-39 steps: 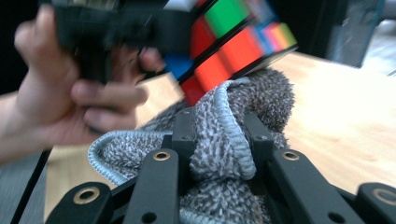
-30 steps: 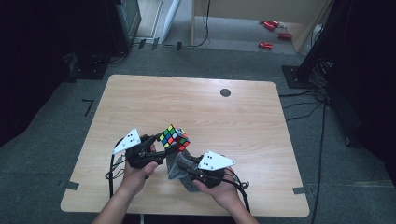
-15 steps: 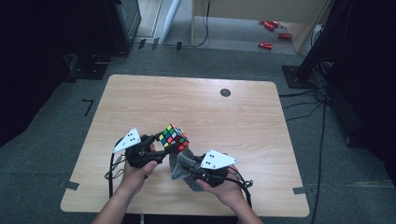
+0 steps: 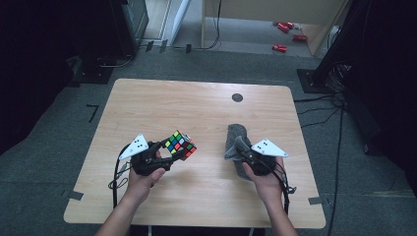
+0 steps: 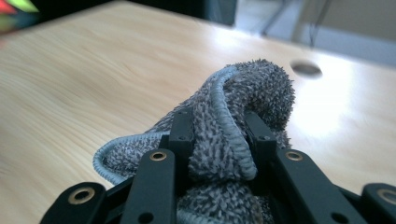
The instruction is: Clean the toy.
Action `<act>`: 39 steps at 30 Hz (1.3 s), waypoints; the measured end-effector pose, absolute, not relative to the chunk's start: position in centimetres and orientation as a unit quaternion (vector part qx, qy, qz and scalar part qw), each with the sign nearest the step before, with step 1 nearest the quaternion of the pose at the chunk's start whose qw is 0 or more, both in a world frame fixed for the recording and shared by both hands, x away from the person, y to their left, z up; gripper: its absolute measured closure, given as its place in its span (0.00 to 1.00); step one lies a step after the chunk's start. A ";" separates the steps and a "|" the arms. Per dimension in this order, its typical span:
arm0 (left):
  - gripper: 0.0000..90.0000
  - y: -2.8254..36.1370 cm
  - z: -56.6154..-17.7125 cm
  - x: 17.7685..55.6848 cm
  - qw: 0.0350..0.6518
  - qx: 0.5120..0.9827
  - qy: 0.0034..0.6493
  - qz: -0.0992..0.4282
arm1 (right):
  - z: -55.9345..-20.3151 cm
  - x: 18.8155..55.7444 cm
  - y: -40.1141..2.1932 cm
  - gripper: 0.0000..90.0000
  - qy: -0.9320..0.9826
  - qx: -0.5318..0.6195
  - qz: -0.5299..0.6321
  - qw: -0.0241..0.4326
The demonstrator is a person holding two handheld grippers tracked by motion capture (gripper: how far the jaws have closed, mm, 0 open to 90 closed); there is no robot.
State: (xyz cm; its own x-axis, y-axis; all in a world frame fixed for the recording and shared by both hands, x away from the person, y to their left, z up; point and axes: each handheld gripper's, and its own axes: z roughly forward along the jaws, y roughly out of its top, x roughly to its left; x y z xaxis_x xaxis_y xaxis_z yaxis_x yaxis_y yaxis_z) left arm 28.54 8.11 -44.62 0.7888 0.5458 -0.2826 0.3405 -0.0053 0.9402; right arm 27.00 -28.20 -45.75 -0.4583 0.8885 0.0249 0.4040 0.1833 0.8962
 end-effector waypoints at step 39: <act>0.38 6.9 -44.5 28.8 0.604 0.713 0.354 0.037 | -45.8 23.5 -19.3 0.26 0.750 0.279 0.548 0.246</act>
